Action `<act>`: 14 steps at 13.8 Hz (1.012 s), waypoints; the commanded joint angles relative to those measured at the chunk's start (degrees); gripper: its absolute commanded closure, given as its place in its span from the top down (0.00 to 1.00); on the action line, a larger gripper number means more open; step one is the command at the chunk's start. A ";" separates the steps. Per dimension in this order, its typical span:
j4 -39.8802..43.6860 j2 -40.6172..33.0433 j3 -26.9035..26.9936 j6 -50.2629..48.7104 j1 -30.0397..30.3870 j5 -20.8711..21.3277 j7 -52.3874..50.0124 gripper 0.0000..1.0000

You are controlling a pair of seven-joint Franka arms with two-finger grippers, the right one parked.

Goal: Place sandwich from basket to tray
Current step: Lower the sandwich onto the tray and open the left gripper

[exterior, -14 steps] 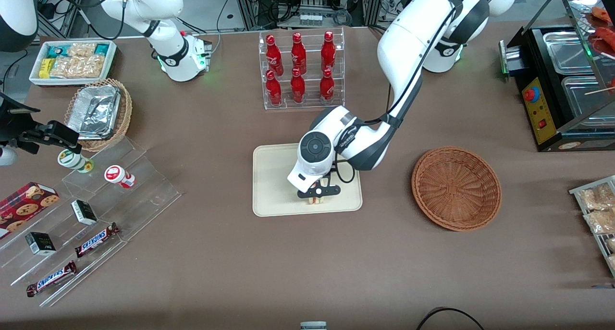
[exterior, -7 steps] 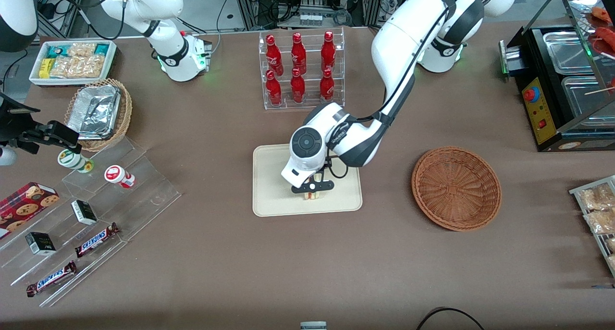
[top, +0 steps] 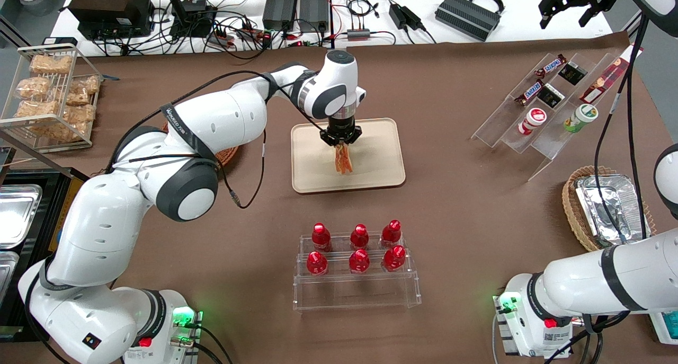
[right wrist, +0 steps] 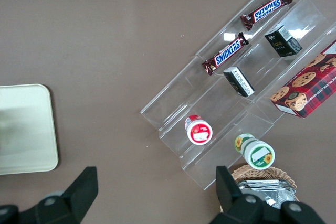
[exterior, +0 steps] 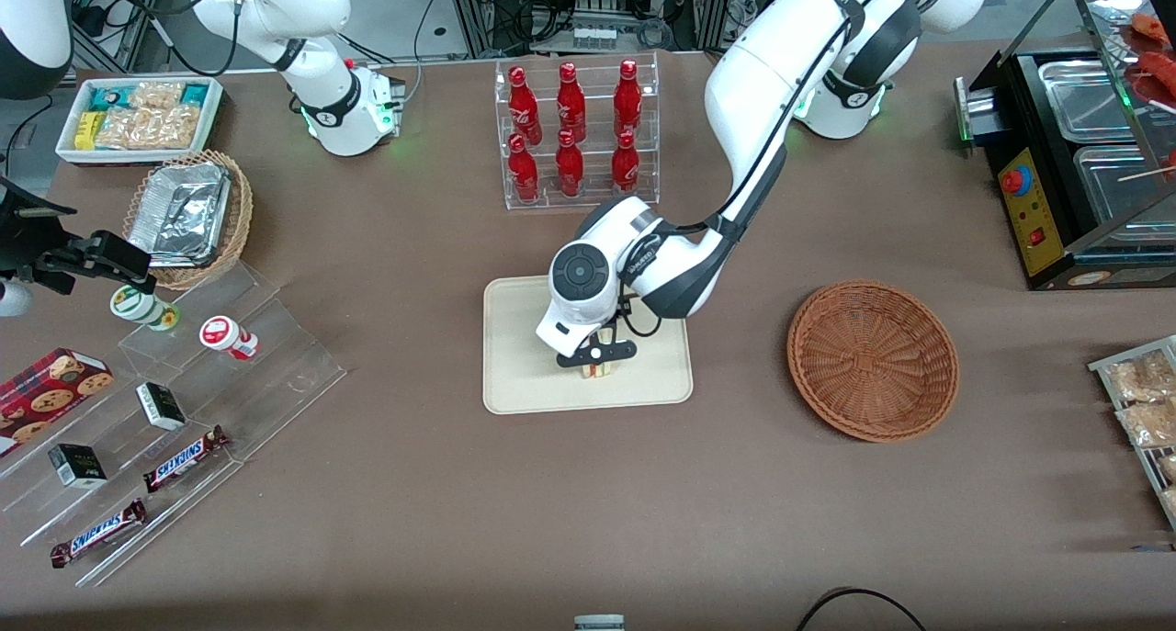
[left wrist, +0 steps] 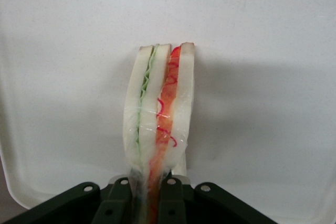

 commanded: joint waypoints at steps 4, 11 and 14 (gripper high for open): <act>1.86 1.29 0.78 0.01 -0.93 0.69 -1.41 0.84; 2.30 -2.39 0.70 -2.96 -0.58 0.51 -1.67 1.00; 2.30 -6.08 0.70 -6.56 -0.41 0.51 -1.23 1.00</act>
